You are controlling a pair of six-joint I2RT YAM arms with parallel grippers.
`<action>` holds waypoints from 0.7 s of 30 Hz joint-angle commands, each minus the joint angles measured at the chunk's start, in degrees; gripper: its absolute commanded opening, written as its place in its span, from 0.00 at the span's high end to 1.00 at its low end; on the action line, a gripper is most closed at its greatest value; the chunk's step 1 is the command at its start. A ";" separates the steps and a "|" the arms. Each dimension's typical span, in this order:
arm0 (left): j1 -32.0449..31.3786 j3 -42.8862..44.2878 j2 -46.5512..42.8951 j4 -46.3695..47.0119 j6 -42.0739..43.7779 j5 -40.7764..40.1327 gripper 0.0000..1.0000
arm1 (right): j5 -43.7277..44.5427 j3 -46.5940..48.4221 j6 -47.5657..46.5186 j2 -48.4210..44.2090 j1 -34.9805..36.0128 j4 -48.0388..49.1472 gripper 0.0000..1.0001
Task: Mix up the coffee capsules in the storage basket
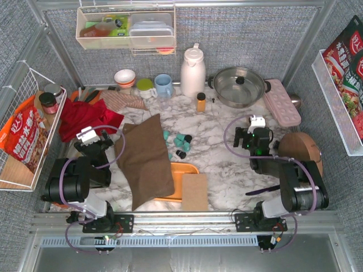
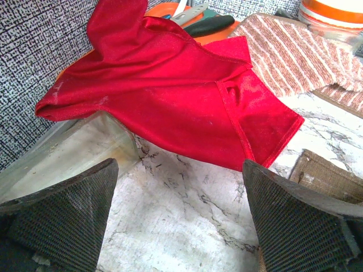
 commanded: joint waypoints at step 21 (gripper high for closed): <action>0.07 -0.05 -0.21 0.89 -0.14 0.15 0.01 | 11.90 14.98 6.37 -28.08 2.08 -45.24 0.01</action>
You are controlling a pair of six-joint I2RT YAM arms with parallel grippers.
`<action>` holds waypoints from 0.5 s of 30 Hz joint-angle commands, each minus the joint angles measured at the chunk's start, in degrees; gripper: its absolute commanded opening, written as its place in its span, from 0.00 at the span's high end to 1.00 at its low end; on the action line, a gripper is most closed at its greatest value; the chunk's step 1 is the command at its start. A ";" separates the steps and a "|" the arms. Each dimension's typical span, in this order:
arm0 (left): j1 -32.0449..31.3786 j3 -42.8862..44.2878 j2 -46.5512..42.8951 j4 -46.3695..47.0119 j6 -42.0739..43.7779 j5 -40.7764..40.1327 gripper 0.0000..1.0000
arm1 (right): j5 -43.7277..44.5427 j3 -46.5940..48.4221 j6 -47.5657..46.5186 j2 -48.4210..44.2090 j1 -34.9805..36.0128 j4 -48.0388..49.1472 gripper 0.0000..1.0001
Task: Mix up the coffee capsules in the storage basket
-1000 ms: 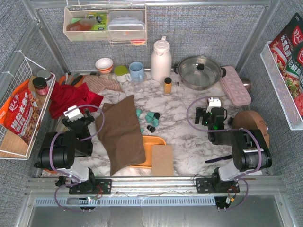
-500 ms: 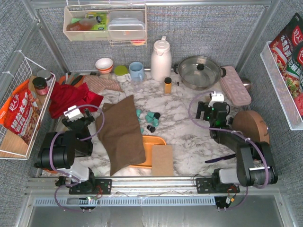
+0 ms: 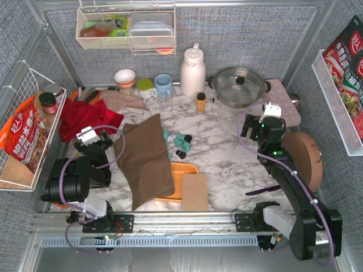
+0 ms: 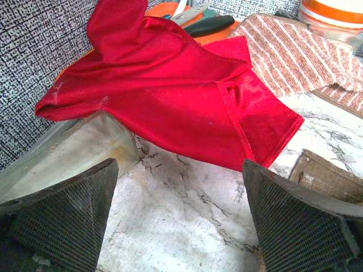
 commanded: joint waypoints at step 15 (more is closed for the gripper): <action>0.07 0.03 -0.22 0.76 -0.12 0.13 0.01 | 4.95 4.36 4.02 -10.90 1.11 -17.74 0.01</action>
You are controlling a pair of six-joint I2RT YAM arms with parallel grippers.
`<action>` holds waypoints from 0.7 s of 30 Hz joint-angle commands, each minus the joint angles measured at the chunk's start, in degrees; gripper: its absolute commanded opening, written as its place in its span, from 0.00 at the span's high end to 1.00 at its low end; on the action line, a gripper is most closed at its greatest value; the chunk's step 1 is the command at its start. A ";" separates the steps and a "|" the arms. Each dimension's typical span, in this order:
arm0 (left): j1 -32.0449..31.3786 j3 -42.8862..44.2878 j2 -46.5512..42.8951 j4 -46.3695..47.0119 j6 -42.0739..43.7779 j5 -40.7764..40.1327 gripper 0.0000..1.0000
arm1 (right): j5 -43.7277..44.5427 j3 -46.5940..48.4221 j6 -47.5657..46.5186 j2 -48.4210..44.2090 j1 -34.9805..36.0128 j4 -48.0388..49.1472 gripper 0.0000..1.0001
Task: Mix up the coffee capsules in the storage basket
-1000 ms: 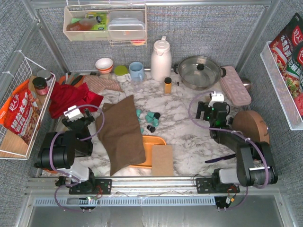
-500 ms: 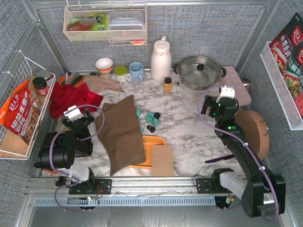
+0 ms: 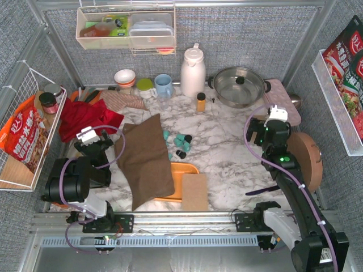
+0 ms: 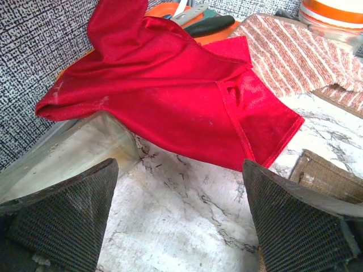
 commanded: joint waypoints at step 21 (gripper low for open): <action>-1.47 5.86 -13.46 -19.02 2.80 3.83 0.01 | 3.67 -1.97 -3.41 2.33 14.74 7.25 0.01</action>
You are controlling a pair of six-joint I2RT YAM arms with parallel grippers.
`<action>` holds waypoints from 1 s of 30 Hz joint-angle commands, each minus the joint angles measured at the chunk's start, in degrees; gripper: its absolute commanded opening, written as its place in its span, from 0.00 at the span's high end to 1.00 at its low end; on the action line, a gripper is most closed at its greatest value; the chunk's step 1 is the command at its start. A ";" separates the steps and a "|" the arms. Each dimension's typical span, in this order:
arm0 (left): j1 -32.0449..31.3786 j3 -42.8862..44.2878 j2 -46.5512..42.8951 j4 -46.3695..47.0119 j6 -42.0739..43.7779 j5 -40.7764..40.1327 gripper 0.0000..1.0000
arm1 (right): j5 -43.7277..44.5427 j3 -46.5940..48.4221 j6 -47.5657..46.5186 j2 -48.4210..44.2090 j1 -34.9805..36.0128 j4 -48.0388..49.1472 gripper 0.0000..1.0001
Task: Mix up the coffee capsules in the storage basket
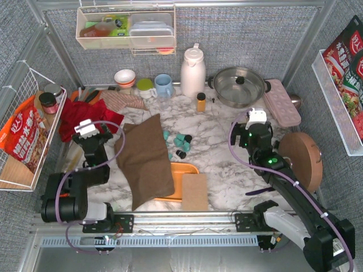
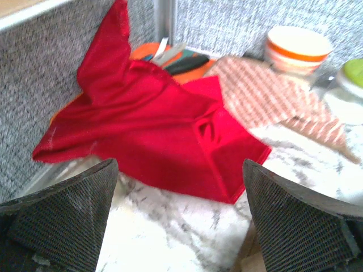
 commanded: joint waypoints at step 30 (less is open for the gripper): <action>0.58 17.42 -5.42 -61.33 -34.58 15.85 0.01 | -5.72 1.28 -3.93 -0.97 3.72 0.02 0.01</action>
